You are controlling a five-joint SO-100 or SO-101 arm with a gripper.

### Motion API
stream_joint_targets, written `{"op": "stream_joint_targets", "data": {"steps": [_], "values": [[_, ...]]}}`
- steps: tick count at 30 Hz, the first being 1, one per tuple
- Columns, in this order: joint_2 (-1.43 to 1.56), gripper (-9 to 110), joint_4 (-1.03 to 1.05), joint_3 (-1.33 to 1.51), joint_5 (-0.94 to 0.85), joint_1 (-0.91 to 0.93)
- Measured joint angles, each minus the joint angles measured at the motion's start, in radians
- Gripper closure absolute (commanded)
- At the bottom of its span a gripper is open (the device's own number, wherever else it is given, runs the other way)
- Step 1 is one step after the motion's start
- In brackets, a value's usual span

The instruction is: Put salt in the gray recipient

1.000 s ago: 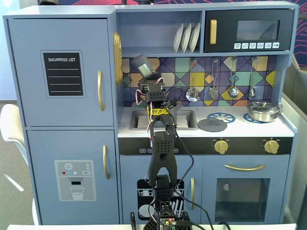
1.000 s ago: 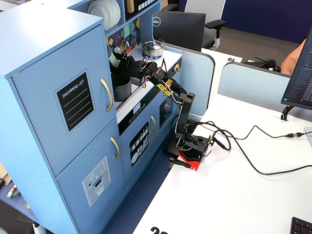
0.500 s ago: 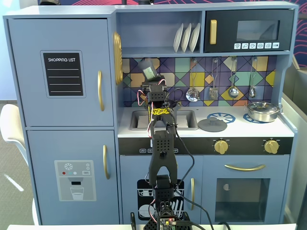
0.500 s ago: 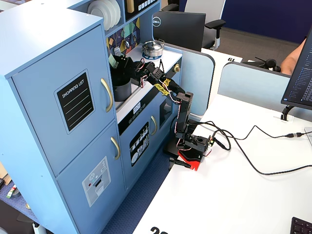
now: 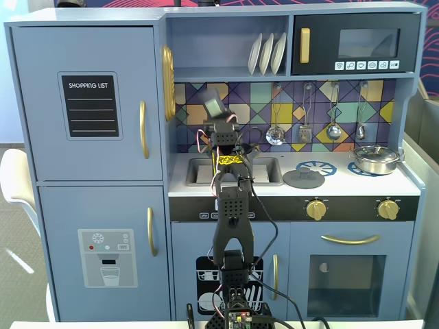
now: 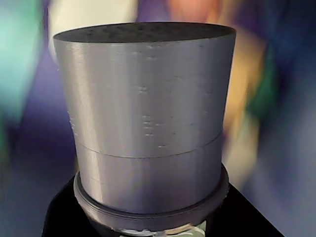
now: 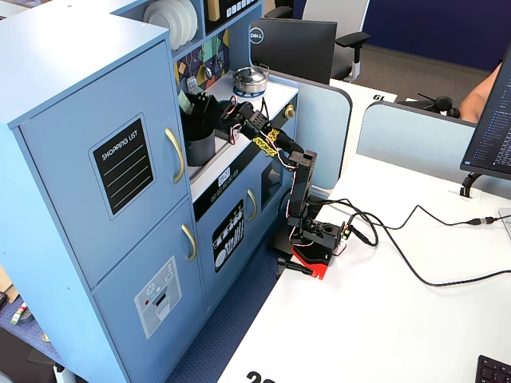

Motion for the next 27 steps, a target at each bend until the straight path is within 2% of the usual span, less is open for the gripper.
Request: {"op": "stream_joint_targets", "data": {"steps": [6, 17, 27], "values": [[0.011, 101, -0.06, 0.044, 0.0, -0.009], [-0.043, 101, -0.1, -0.209, -0.035, -0.08], [0.0, 101, -0.083, 0.055, -0.031, 0.018]]}}
